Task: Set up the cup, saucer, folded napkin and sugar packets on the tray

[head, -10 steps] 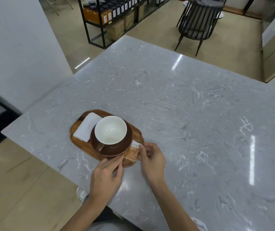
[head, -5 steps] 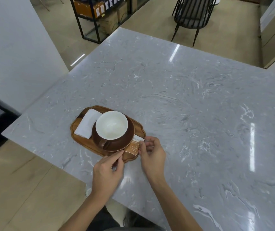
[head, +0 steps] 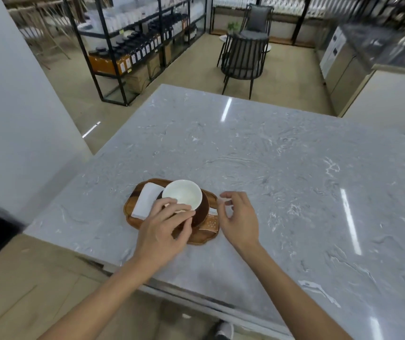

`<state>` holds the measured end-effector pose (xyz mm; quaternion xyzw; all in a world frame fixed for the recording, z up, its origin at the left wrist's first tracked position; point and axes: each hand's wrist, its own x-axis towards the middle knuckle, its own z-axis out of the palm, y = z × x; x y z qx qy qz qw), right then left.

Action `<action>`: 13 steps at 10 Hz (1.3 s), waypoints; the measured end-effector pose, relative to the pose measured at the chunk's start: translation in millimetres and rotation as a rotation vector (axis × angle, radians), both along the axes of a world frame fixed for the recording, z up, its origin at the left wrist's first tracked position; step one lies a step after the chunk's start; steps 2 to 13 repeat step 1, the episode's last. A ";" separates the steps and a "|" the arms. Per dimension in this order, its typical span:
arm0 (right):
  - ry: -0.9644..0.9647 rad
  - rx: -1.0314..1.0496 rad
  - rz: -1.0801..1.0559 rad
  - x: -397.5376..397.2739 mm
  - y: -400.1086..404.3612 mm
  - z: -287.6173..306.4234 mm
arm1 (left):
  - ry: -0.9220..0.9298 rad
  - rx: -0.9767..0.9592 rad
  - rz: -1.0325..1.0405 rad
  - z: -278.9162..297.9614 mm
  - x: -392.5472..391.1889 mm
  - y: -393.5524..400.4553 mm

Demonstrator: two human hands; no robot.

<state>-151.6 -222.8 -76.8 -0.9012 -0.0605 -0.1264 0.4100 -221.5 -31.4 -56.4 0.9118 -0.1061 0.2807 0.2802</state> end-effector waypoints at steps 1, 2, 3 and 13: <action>-0.158 -0.088 -0.026 -5.4 14.4 26.8 | -0.066 0.063 -0.027 26.8 6.2 29.8; -0.158 -0.088 -0.026 -5.4 14.4 26.8 | -0.066 0.063 -0.027 26.8 6.2 29.8; -0.158 -0.088 -0.026 -5.4 14.4 26.8 | -0.066 0.063 -0.027 26.8 6.2 29.8; -0.158 -0.088 -0.026 -5.4 14.4 26.8 | -0.066 0.063 -0.027 26.8 6.2 29.8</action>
